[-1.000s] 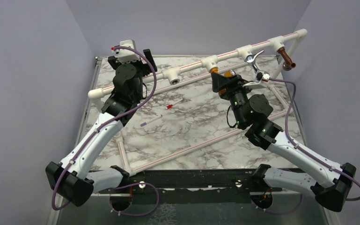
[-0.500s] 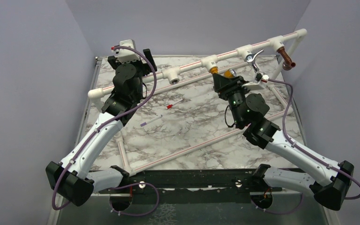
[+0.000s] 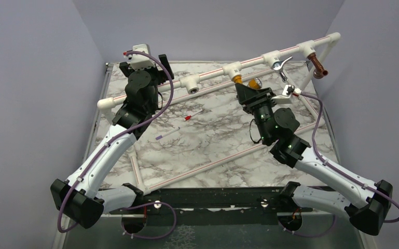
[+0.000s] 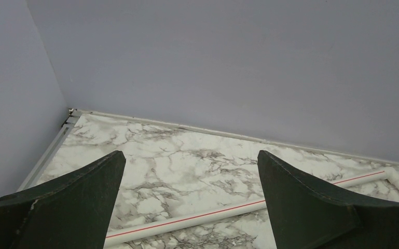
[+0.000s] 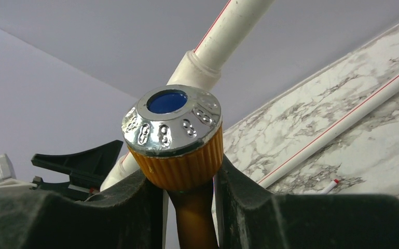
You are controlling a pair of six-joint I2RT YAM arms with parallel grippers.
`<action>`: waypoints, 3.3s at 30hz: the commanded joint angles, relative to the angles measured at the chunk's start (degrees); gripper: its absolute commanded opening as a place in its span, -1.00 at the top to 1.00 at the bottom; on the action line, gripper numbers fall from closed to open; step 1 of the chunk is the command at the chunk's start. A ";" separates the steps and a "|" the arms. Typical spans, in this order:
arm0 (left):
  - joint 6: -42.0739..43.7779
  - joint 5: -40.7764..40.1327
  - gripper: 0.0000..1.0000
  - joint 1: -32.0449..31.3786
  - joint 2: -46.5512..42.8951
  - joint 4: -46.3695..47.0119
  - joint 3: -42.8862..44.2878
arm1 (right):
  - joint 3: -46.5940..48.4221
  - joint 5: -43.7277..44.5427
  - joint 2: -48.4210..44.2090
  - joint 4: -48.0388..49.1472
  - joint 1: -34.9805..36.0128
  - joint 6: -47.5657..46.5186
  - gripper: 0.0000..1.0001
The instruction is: Install the water faucets
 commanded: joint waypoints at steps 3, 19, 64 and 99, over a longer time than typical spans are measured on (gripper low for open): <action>-1.41 2.98 -0.98 -2.34 5.01 -21.73 -7.08 | -2.17 0.93 -1.72 0.44 0.37 19.96 0.99; -1.41 2.34 -0.98 -2.34 5.25 -21.73 -7.17 | -1.83 3.21 -3.85 -1.09 0.32 22.12 0.99; -3.79 3.85 -0.98 -2.42 -3.09 -14.35 1.29 | 2.74 2.00 -26.49 -28.98 0.33 -60.22 -0.73; 0.42 47.23 -0.98 -2.34 -21.21 2.36 -0.98 | -31.67 -1.90 -3.90 18.91 -21.71 -54.80 -1.00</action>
